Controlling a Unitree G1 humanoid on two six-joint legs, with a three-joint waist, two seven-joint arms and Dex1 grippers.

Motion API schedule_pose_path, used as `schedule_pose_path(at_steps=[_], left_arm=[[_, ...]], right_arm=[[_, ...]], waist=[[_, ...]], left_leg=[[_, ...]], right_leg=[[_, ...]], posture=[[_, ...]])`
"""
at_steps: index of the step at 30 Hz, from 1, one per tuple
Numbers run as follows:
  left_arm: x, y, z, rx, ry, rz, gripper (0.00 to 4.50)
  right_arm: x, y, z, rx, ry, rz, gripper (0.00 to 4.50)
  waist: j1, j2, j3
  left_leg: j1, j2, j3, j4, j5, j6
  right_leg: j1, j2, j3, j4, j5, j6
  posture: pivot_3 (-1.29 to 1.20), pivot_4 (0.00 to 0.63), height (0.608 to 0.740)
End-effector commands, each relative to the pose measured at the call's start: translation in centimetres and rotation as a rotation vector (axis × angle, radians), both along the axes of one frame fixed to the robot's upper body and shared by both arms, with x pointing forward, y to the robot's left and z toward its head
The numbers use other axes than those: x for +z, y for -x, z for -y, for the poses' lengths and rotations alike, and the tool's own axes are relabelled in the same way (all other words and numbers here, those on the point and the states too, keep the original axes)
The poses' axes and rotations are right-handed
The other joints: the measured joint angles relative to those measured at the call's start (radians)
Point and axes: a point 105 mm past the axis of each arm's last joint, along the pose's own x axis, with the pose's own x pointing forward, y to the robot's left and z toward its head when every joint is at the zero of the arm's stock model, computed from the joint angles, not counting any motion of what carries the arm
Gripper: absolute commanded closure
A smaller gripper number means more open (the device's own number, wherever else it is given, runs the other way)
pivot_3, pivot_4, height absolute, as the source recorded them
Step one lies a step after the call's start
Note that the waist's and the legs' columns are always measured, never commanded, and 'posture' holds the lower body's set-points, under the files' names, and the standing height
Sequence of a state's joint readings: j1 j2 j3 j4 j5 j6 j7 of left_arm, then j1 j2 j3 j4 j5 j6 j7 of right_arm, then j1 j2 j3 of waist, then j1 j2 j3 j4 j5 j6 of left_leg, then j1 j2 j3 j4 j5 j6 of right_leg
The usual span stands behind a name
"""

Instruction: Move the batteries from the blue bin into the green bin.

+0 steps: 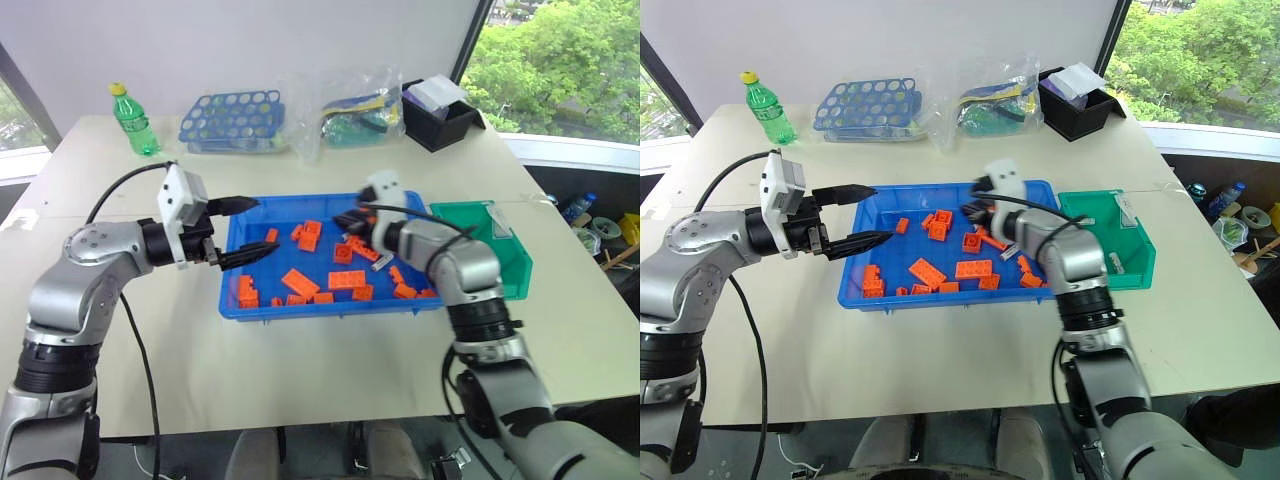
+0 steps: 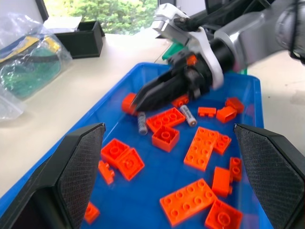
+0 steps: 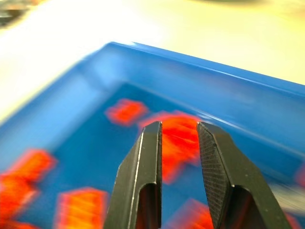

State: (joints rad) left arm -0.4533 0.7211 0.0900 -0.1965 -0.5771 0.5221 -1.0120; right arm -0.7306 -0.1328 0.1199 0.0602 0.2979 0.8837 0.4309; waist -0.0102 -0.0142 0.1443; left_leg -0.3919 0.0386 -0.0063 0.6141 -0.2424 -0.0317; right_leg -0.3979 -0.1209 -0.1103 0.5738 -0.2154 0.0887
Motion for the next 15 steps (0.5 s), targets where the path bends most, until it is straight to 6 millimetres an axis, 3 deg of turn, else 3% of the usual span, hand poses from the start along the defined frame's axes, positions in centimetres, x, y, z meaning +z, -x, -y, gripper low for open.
schedule_pose_path(at_steps=[1, 5, 6, 7, 11, 15], left_arm=[[1.1, -0.2, 0.1, -0.003, 0.002, 0.043, 0.0], [1.0, -0.3, 0.0, -0.004, -0.001, 0.043, 0.0], [1.0, -0.3, 0.0, -0.005, -0.001, 0.043, 0.0], [1.0, -0.4, 0.1, -0.006, -0.002, 0.043, 0.0], [0.9, -0.4, 0.4, -0.017, 0.003, 0.042, 0.0], [0.7, -0.5, 0.7, -0.029, 0.006, 0.039, 0.0]], right_arm=[[1.6, 0.1, -0.9, 0.002, 0.017, 0.077, 3.36], [1.6, 0.4, -0.1, -0.001, 0.017, 0.067, 3.36], [1.5, 0.4, 0.5, -0.009, 0.031, 0.066, 2.83], [1.4, 0.4, 1.3, -0.023, 0.06, 0.074, 2.63], [1.3, 0.3, 5.8, -0.045, 0.206, 0.115, 0.63], [0.1, 1.3, 10.4, 0.018, 0.338, 0.039, 0.63]], waist=[[0.004, 0.0, 0.0], [0.005, 0.0, 0.0], [0.004, 0.0, 0.0], [0.003, 0.0, 0.0], [0.007, 0.0, 0.0], [0.003, -0.001, 0.0]], left_leg=[[0.0, 0.0, -0.001, 0.001, 0.0, 0.0], [0.0, -0.001, -0.001, 0.002, 0.0, 0.0], [-0.001, 0.0, -0.001, 0.001, 0.0, 0.0], [-0.001, 0.0, -0.001, 0.001, 0.0, 0.0], [-0.001, -0.001, -0.001, 0.001, 0.0, 0.0], [-0.001, -0.001, 0.0, 0.001, 0.0, 0.0]], right_leg=[[-0.002, 0.0, 0.0, 0.0, 0.0, 0.0], [-0.003, 0.0, 0.0, -0.002, 0.0, 0.0], [-0.004, 0.0, 0.0, -0.002, 0.0, 0.0], [-0.004, 0.0, 0.0, -0.002, 0.0, 0.0], [-0.004, 0.0, 0.0, -0.001, 0.0, -0.001], [-0.001, 0.0, 0.0, -0.002, 0.0, 0.0]], posture=[[0.0, 0.15, 0.723], [0.0, 0.15, 0.723], [0.0, 0.15, 0.723], [0.0, 0.15, 0.723], [0.0, 0.15, 0.723], [0.0, 0.15, 0.723]])
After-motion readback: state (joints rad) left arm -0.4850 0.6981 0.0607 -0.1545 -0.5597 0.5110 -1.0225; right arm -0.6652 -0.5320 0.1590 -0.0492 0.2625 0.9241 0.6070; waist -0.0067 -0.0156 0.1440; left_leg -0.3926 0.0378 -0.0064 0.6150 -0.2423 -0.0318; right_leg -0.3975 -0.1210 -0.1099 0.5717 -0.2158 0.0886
